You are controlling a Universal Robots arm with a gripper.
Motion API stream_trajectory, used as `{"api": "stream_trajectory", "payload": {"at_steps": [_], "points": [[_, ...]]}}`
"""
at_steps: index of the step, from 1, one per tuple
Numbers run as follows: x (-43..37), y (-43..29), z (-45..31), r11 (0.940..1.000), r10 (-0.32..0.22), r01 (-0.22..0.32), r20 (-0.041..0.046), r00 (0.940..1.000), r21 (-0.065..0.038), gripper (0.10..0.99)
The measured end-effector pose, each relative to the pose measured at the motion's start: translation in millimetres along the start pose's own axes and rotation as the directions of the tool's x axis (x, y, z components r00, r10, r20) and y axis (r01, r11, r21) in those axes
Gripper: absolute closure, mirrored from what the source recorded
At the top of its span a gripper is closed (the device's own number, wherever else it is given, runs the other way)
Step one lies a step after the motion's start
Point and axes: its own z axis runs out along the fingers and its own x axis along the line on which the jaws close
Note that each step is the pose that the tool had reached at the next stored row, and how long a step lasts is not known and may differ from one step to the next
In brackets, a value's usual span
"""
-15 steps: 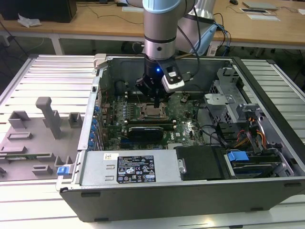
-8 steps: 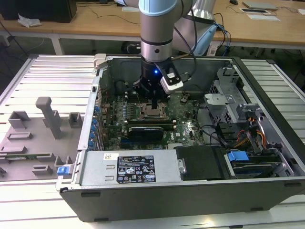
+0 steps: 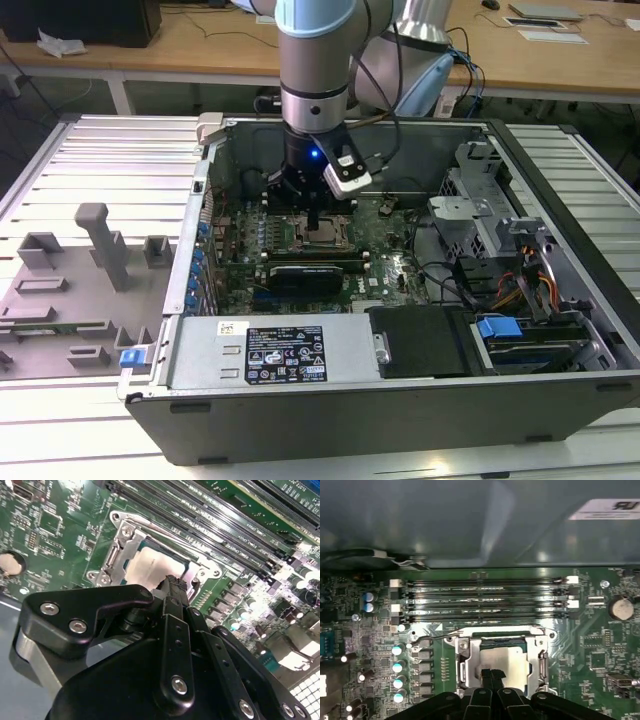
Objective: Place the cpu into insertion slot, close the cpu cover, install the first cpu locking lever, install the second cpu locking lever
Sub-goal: 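Close the cpu cover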
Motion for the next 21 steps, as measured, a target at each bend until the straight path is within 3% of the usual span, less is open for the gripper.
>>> {"api": "stream_trajectory", "payload": {"at_steps": [10, 15, 21], "points": [[16.1, -0.4, 9.0, 0.9977, -0.068, 0.068, -0.0002, 0.9977, -0.003, 0.98], [14.9, -0.3, 9.6, 0.9975, -0.07, 0.07, 0.0001, 0.9975, -0.004, 0.98], [7.8, -0.2, 10.0, 0.996, -0.089, 0.089, 0.0001, 0.996, -0.004, 0.98]]}}
